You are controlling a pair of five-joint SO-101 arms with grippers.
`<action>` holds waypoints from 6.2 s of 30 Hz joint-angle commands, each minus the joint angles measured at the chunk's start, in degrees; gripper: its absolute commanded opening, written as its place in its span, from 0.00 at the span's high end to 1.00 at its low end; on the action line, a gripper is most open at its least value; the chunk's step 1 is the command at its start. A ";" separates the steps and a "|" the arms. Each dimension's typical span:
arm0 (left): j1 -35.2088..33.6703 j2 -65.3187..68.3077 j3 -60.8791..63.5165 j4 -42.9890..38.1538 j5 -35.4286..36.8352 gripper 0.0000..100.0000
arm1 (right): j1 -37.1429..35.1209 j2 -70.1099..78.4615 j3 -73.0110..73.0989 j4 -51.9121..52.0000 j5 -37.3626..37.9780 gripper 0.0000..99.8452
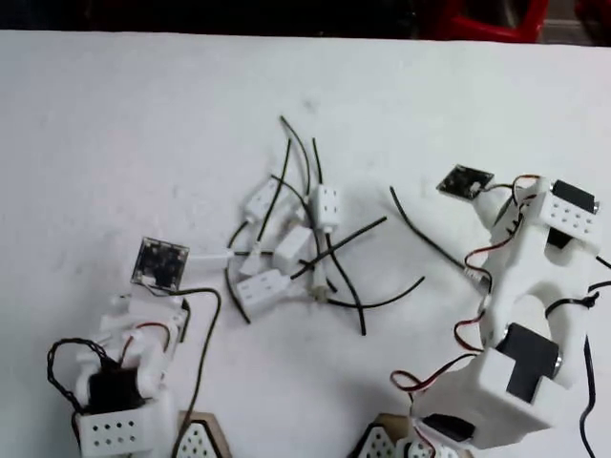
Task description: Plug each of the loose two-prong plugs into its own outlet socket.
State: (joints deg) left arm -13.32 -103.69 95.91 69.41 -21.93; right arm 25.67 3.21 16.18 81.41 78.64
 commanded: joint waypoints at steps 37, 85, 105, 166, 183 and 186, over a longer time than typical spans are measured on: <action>-0.66 -0.66 -0.88 -1.23 -0.09 0.82 | 1.19 -1.98 3.69 -6.37 -0.88 0.87; -0.66 -0.66 -0.88 -1.23 -0.09 0.82 | 4.44 -6.99 19.60 -17.71 4.84 0.92; -0.66 -0.66 -0.88 -1.23 -0.09 0.82 | 2.95 -6.46 18.11 -15.25 5.19 0.97; -0.22 -0.66 -8.35 -7.82 7.03 0.82 | -26.77 -46.46 20.22 5.32 -33.93 0.98; 10.15 -0.57 -11.78 -24.53 21.71 0.82 | -60.09 -58.42 20.48 -9.19 -68.31 0.98; 13.41 -0.57 -15.56 -24.88 21.98 0.82 | -63.34 -63.69 20.48 -8.84 -67.78 0.98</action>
State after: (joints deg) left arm -4.00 -103.69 87.21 46.99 -1.10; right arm -34.73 -55.43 37.10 73.41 10.86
